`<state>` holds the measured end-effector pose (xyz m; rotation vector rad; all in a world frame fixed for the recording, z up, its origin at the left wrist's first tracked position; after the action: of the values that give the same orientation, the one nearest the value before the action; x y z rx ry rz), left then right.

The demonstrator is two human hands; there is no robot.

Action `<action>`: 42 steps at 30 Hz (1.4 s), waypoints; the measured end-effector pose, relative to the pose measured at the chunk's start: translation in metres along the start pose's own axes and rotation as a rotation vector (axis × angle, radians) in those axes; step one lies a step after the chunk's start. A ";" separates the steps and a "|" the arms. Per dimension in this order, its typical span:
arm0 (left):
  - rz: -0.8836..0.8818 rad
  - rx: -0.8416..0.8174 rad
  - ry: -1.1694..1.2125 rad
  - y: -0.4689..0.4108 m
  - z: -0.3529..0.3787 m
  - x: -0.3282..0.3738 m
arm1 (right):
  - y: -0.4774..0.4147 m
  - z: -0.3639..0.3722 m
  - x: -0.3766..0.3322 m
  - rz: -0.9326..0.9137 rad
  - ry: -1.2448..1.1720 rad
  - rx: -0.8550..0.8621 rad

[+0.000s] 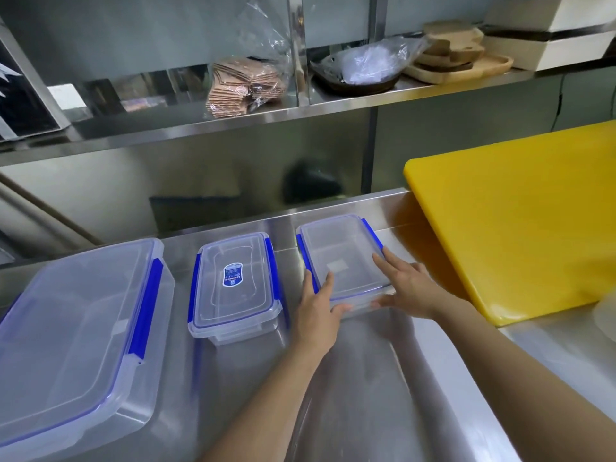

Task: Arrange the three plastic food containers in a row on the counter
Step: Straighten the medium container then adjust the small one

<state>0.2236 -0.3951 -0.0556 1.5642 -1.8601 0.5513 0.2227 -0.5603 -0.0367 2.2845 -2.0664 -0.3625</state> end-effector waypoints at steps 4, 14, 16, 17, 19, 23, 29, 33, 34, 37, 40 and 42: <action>0.038 -0.065 0.035 -0.009 0.024 0.026 | 0.011 0.001 0.038 0.090 -0.027 -0.048; 0.088 -0.139 -0.079 -0.018 0.031 0.049 | 0.015 -0.007 0.065 0.194 0.026 -0.017; 0.129 -0.013 -0.028 -0.013 0.005 0.042 | 0.015 -0.019 0.050 0.198 -0.022 0.085; 0.137 0.101 0.004 -0.010 -0.014 0.034 | 0.015 -0.027 0.038 0.178 -0.061 0.164; 0.108 0.371 0.045 -0.002 -0.057 0.010 | 0.012 -0.039 0.003 0.093 -0.127 0.263; -0.172 0.631 0.108 0.010 -0.124 -0.064 | -0.007 -0.025 -0.080 -0.065 -0.271 0.179; -0.445 0.365 0.463 0.019 -0.132 -0.142 | -0.036 0.020 -0.163 -0.094 -0.517 -0.048; -0.390 0.336 0.639 0.020 -0.120 -0.139 | -0.043 0.030 -0.177 -0.117 -0.583 -0.062; -0.388 0.327 0.650 0.019 -0.118 -0.137 | -0.042 0.029 -0.176 -0.106 -0.595 -0.057; -0.388 0.273 0.644 0.015 -0.108 -0.127 | -0.036 0.022 -0.162 -0.062 -0.601 -0.027; -0.373 0.254 0.611 0.010 -0.100 -0.114 | -0.029 0.015 -0.149 -0.046 -0.572 -0.013; -0.375 0.265 0.583 0.007 -0.098 -0.110 | -0.026 0.014 -0.146 -0.040 -0.538 -0.014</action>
<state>0.2459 -0.2492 -0.0631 1.6377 -1.0641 0.9795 0.2333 -0.4118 -0.0338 2.4173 -2.2081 -1.0948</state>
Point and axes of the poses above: each hand's wrist, its own y-axis away from the middle knuckle, its own z-axis out of the palm, x = y × z, the point moved 5 cm from there along -y, towards the middle knuckle, and after that the axes turned 6 degrees about y, right-handed, at the moved point
